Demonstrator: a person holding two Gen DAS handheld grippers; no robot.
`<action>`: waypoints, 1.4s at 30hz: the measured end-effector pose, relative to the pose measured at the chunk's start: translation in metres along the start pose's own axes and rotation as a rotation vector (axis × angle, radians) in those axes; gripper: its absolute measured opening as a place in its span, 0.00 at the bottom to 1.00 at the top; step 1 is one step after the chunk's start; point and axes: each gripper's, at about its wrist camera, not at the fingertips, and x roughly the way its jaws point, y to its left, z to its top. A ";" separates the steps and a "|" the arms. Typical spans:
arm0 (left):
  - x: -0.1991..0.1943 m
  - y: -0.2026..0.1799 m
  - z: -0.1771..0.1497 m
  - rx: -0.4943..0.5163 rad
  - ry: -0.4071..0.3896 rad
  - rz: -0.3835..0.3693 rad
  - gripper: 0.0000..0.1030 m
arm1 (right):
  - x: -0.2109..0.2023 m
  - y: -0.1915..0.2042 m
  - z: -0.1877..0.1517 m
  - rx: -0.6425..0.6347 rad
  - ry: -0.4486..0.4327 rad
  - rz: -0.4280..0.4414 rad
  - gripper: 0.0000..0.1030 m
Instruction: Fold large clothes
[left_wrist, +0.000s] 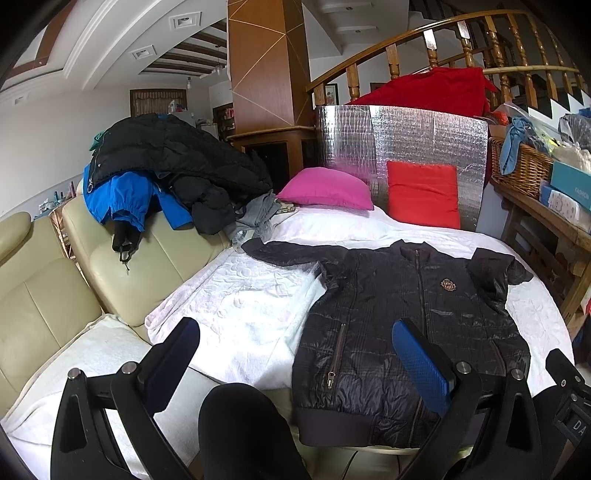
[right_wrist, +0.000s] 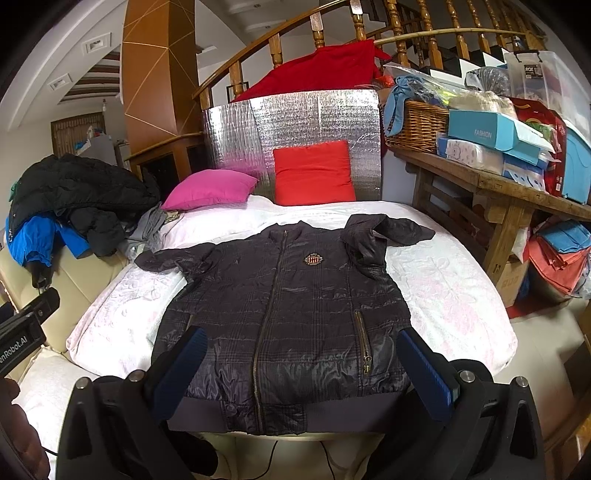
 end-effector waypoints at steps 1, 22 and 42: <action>0.000 0.000 0.000 0.000 -0.001 0.000 1.00 | 0.000 0.000 0.000 0.001 0.000 0.000 1.00; 0.001 -0.002 -0.002 0.006 0.001 -0.002 1.00 | 0.001 0.002 -0.002 0.001 0.000 -0.003 1.00; 0.003 -0.003 0.000 0.010 0.005 -0.006 1.00 | 0.001 0.001 -0.001 0.003 0.002 -0.003 1.00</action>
